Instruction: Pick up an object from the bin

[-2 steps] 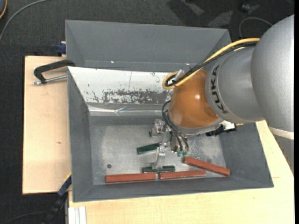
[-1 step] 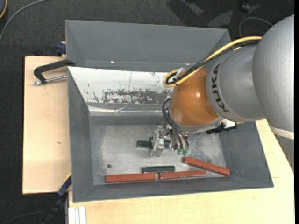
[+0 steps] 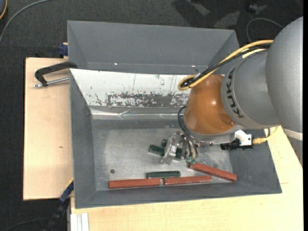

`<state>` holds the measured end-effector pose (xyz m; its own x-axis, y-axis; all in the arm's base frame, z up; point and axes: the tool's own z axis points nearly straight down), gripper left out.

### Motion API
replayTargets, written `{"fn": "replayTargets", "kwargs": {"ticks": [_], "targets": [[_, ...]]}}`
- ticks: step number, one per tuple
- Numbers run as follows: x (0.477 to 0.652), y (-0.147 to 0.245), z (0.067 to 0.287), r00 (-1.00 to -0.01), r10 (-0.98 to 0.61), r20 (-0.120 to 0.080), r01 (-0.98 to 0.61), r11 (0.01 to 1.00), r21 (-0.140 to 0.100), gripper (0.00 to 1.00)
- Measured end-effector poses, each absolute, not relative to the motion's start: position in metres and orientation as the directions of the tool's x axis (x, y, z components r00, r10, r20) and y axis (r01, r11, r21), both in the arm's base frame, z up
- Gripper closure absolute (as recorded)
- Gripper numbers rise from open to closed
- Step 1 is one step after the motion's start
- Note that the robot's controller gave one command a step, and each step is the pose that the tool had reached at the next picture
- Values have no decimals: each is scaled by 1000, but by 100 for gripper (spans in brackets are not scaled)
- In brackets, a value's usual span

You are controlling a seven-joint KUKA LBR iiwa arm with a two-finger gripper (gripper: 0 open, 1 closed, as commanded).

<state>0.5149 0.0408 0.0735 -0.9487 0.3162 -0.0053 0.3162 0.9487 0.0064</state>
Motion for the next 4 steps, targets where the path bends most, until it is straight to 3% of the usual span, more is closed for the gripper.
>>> {"fn": "replayTargets", "kwargs": {"ticks": [1,2,3,4], "targets": [[514,39,72,-948,317,-6,317,948,4,0],[594,43,72,-982,186,-11,186,982,3,0],[595,43,75,-982,188,-15,188,982,6,100],[533,-27,75,-990,138,-3,138,990,-2,100]]}}
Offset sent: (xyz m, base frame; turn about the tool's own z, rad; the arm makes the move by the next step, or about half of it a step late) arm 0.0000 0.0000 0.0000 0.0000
